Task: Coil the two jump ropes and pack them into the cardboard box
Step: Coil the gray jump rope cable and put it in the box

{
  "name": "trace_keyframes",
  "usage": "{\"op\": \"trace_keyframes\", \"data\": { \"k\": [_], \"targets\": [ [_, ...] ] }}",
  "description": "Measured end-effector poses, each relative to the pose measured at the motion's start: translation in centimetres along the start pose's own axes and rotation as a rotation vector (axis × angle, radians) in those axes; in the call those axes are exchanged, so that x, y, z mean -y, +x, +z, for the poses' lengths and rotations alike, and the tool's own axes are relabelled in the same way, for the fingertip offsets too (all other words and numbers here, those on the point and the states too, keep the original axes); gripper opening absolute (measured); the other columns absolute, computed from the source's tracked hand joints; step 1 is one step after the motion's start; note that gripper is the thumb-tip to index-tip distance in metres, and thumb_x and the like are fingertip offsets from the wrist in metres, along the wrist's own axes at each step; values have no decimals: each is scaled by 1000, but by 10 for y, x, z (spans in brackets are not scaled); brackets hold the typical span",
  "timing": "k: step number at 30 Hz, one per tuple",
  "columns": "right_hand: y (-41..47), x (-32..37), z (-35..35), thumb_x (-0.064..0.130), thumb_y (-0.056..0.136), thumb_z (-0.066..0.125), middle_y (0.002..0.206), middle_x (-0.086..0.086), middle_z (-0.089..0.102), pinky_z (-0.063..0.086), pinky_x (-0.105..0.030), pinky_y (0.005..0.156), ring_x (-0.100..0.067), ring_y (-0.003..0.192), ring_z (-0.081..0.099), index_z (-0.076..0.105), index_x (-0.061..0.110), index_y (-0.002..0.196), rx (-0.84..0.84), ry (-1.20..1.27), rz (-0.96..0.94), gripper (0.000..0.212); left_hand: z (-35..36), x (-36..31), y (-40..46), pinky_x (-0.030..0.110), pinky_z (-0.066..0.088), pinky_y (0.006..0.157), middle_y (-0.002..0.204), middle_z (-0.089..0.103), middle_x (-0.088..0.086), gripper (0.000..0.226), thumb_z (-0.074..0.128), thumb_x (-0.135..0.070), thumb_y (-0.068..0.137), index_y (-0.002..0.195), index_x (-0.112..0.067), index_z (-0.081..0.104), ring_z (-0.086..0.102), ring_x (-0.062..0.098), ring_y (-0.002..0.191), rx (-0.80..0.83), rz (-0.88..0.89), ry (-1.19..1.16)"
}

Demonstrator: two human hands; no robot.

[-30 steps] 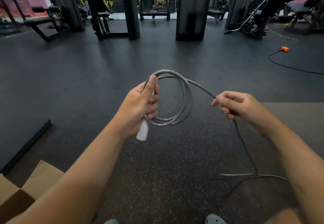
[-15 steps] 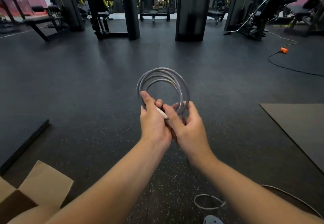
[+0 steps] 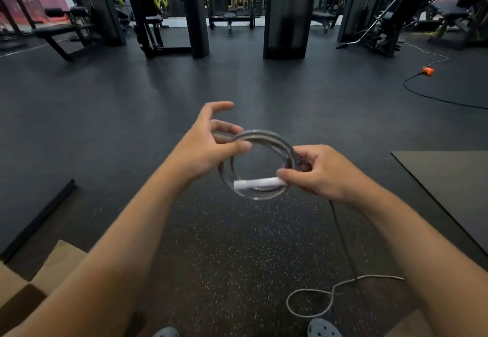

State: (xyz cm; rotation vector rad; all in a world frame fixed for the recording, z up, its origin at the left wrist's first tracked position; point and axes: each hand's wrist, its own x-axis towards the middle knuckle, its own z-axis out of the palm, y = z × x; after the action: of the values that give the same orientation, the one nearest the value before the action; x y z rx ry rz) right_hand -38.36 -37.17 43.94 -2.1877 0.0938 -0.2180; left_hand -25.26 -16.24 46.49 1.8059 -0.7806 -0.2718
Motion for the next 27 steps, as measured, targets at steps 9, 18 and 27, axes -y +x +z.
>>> {"op": "trace_keyframes", "data": {
  "k": [9,18,27],
  "targets": [
    [-5,3,-2,30,78,83,57,8,49,33,-33,58,-9,55,40,63,15,70,37,-184,-10,27,44,-22,-11,33,53,76,87,73,-13,38,89,-46,69,99,-33,70,66,10,84,360,68,652],
    [-13,14,-4,35,80,85,60,-6,55,34,-26,48,-18,54,41,54,14,99,-47,123,-7,41,40,6,-7,23,41,66,72,66,-9,19,88,-27,77,89,-18,76,54,6,64,462,-30,109],
    [-2,-10,-18,75,95,36,52,-14,48,33,-32,51,-22,47,40,71,13,69,-286,267,212,76,48,11,-5,18,18,35,107,72,14,16,73,-28,89,93,-13,75,25,2,37,94,-100,-640]
  ]
}}
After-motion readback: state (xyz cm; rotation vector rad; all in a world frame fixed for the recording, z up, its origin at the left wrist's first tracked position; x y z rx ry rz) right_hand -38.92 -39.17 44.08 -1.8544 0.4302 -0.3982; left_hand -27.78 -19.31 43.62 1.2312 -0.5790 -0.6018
